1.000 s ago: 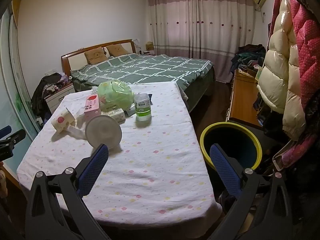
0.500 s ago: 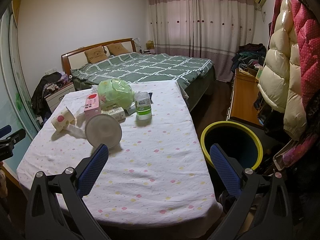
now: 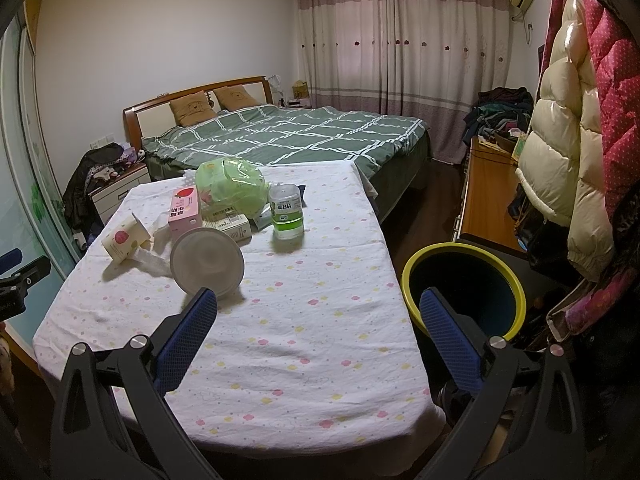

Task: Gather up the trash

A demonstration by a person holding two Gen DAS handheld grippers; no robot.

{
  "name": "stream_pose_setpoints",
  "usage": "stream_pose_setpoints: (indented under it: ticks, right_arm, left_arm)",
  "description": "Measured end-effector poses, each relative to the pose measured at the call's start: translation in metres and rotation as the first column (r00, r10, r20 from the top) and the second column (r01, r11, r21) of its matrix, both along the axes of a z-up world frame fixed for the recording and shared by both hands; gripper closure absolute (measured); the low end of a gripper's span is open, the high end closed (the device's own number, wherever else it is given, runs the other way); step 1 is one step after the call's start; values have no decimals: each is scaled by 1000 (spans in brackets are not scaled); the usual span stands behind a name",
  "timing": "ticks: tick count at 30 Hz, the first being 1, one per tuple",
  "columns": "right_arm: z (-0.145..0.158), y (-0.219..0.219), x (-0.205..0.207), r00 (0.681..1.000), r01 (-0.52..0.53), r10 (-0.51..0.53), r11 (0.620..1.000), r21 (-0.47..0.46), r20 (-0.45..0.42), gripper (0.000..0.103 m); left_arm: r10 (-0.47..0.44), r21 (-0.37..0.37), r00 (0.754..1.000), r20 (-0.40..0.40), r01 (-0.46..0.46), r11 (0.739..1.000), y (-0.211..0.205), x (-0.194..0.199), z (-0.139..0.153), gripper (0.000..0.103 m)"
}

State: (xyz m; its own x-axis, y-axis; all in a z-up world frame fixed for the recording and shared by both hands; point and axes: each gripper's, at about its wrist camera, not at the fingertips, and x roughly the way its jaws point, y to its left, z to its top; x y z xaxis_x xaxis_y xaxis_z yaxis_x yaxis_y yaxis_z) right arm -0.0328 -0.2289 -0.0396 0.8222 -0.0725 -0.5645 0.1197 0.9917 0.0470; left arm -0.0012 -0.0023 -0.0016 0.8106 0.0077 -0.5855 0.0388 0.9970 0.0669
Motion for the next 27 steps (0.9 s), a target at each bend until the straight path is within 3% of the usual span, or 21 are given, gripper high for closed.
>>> stream_pose_setpoints:
  ticks: [27]
  right_arm:
    - [-1,0,1,1000,0,0,1000,1,-3,6]
  left_arm:
    - [0,2,1000,-1,0,1000,-3,2,-4,4]
